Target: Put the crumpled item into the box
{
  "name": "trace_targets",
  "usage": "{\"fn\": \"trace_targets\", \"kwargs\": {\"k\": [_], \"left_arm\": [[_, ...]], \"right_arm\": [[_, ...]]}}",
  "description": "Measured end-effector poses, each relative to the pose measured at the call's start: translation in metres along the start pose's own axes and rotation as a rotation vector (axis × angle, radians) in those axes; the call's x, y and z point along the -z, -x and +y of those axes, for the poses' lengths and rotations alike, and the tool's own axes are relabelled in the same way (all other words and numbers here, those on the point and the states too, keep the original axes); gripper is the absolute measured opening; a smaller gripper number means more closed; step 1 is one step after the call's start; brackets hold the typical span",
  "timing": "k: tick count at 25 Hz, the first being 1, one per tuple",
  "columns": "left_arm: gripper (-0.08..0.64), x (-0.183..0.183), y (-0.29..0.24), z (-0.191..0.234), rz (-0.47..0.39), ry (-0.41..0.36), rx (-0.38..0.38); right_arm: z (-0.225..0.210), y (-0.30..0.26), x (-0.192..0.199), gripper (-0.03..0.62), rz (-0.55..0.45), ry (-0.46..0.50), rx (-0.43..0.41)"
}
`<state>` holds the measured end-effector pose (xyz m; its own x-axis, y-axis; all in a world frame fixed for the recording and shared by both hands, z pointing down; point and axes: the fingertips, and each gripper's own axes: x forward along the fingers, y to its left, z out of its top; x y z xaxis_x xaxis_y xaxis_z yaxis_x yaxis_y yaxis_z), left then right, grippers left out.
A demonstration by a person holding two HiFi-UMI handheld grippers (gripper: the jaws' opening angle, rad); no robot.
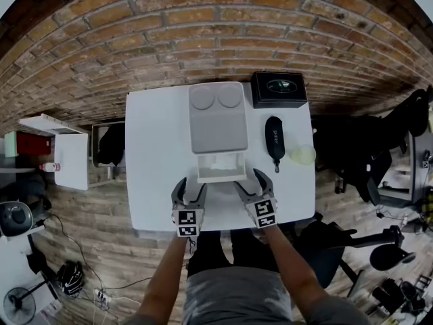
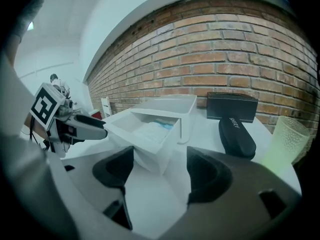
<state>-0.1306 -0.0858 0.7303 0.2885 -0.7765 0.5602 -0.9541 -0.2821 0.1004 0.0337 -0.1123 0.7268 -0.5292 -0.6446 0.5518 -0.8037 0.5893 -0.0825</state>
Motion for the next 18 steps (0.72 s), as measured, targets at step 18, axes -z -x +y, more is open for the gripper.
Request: {"fn": "trace_targets", "kwargs": {"k": [18], "left_arm": [[0.276,-0.012,-0.014,0.007,0.004,0.007,-0.01]], "right_arm": [[-0.011,-0.013,-0.011,0.336,-0.002,-0.016,-0.004]]}}
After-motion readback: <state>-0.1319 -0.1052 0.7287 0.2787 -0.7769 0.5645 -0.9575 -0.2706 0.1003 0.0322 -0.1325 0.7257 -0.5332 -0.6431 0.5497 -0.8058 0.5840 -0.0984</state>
